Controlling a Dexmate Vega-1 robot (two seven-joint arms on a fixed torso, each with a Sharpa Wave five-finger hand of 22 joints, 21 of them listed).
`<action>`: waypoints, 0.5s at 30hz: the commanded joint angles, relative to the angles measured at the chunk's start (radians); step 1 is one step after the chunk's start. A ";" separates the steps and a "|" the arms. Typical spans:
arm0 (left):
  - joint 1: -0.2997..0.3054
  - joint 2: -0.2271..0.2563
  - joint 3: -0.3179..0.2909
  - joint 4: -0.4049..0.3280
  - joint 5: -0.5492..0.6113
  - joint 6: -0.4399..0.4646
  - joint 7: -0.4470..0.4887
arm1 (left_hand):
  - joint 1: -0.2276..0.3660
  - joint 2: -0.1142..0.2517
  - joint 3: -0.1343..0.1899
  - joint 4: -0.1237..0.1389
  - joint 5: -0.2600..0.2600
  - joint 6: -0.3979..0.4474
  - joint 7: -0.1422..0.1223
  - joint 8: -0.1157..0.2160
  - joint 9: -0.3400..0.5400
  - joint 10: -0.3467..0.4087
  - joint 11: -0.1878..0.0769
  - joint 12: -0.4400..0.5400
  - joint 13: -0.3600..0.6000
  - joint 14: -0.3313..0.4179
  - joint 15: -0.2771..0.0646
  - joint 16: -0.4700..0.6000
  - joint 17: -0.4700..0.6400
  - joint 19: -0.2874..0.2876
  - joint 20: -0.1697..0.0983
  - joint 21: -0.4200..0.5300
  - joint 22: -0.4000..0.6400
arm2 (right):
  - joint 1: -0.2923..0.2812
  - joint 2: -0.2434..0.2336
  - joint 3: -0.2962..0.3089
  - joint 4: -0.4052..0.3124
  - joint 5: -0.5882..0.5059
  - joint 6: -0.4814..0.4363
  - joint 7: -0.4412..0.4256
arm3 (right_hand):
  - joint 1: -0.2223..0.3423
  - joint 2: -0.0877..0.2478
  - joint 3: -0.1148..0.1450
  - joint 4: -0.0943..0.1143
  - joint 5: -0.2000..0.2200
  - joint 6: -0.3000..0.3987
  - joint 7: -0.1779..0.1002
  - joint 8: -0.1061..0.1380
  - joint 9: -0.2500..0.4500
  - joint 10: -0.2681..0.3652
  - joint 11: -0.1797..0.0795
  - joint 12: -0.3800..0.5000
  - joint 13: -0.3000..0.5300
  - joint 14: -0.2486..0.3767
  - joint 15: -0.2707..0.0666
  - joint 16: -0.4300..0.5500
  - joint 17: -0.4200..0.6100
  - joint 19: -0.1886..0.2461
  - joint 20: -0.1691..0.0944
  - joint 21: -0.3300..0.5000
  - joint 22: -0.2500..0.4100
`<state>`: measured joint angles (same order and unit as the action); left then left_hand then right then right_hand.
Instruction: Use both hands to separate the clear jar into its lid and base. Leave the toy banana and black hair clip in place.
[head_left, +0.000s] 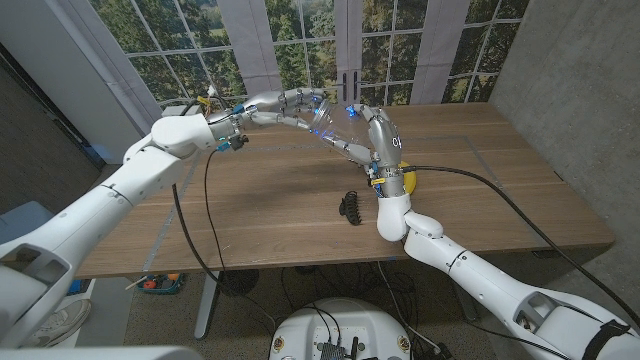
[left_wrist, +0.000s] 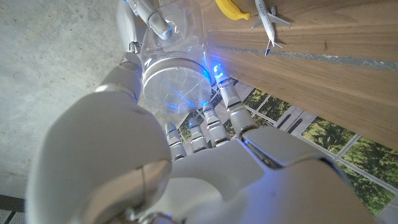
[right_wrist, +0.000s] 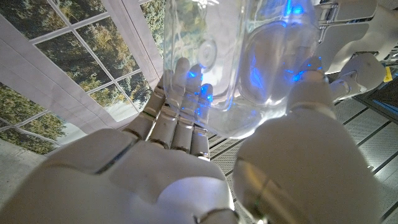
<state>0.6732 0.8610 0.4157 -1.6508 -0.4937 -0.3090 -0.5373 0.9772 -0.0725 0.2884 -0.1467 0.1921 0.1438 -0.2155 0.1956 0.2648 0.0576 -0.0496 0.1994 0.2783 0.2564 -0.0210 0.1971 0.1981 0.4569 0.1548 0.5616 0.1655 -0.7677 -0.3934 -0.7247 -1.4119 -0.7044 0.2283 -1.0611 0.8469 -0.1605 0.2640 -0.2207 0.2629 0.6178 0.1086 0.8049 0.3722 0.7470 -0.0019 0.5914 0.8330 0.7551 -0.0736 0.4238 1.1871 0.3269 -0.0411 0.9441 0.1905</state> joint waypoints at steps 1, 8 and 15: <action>0.079 0.050 -0.045 -0.135 0.181 -0.029 0.197 | -0.013 0.003 -0.007 -0.001 0.001 -0.018 -0.005 0.003 0.000 -0.004 -0.005 0.007 0.002 -0.002 -0.005 0.003 -0.002 0.038 0.014 -0.003 0.003 | 0.018 -0.025 -0.033 -0.004 0.007 -0.031 -0.011 | 0.082 0.264 0.092 0.079 0.006 0.305 -0.202 0.016 0.010 0.209 -0.200 0.002 0.003 0.007 -0.148 -0.001 0.005 0.009 -0.060 0.008 0.002; 0.059 0.061 -0.036 -0.146 0.172 -0.015 0.161 | 0.042 0.070 0.023 -0.020 0.015 0.049 -0.003 0.060 0.019 0.083 0.009 0.069 0.042 0.056 -0.049 0.048 0.029 0.122 -0.050 -0.010 0.007 | 0.020 -0.035 -0.039 -0.008 0.012 -0.030 -0.020 | 0.084 0.264 0.093 0.079 0.007 0.308 -0.201 0.015 0.006 0.210 -0.202 0.002 0.005 0.010 -0.148 -0.003 0.005 0.007 -0.060 0.010 0.001; -0.039 0.046 0.018 -0.063 0.018 0.068 -0.051 | 0.062 0.067 0.021 -0.024 0.018 0.081 -0.002 0.086 0.033 0.073 0.007 0.075 0.063 0.020 -0.020 0.039 0.034 0.097 -0.053 -0.037 0.006 | 0.007 -0.048 -0.034 -0.039 0.034 0.000 -0.018 | 0.082 0.262 0.092 0.079 0.007 0.307 -0.203 0.015 0.007 0.211 -0.203 0.001 0.006 0.013 -0.147 -0.005 0.004 0.003 -0.060 0.013 0.001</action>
<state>0.7249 0.9045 0.3840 -1.7607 -0.3619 -0.3217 -0.4099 1.0233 -0.0015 0.3037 -0.1674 0.2048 0.2089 -0.2150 0.2680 0.2900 0.1286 -0.0410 0.2632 0.3324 0.2886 -0.0393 0.2402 0.2304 0.5643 0.0990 0.5318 0.1703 -0.7528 -0.4211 -0.7559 -1.4193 -0.6988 0.2021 -1.0752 0.8470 -0.1605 0.2641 -0.2208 0.2670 0.6178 0.1086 0.8049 0.3722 0.7470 -0.0019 0.5909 0.8339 0.7559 -0.0738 0.4240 1.1896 0.3268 -0.0411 0.9518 0.1906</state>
